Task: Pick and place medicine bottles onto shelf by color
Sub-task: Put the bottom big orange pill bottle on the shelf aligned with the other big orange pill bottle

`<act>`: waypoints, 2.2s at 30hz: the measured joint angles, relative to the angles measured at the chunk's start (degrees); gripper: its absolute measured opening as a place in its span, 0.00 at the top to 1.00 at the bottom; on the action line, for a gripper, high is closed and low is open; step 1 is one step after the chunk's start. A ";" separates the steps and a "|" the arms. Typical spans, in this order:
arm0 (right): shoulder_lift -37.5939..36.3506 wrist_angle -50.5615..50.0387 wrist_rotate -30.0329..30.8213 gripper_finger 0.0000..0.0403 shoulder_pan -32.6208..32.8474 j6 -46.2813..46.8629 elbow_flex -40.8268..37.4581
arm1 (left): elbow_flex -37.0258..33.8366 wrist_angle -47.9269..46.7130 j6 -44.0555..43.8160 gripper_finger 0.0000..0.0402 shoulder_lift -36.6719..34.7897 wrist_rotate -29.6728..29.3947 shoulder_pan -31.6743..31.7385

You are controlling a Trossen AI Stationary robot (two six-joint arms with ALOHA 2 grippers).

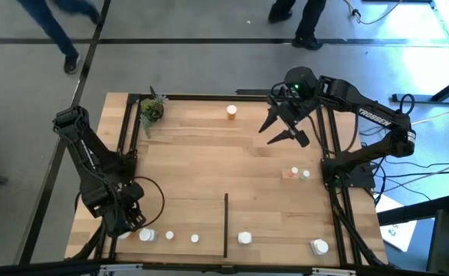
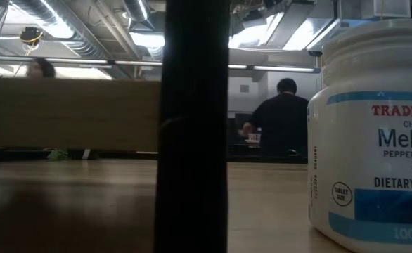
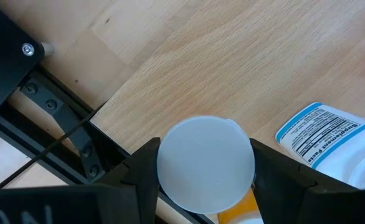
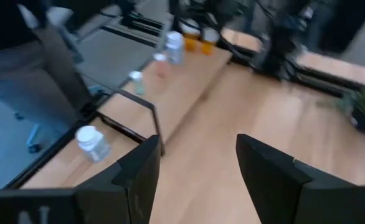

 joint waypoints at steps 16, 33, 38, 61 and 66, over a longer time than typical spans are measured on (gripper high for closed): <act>0.02 0.02 0.68 0.47 -0.02 -1.88 0.00 | 0.00 0.11 1.99 0.53 0.00 0.25 0.00; 0.02 0.04 0.72 0.47 -0.02 -1.86 0.00 | -0.02 0.11 2.93 0.53 0.00 -0.02 -0.04; 0.02 0.06 0.72 0.47 -0.02 -1.84 0.00 | -0.02 0.13 2.91 0.53 0.00 -0.15 -0.04; 0.00 0.04 0.70 0.47 -0.04 -1.83 0.00 | -0.04 -0.81 2.71 0.50 0.00 -0.61 0.00; 0.00 0.04 0.70 0.47 -0.04 -1.83 0.00 | -0.02 -1.53 3.17 0.46 0.00 -1.62 0.00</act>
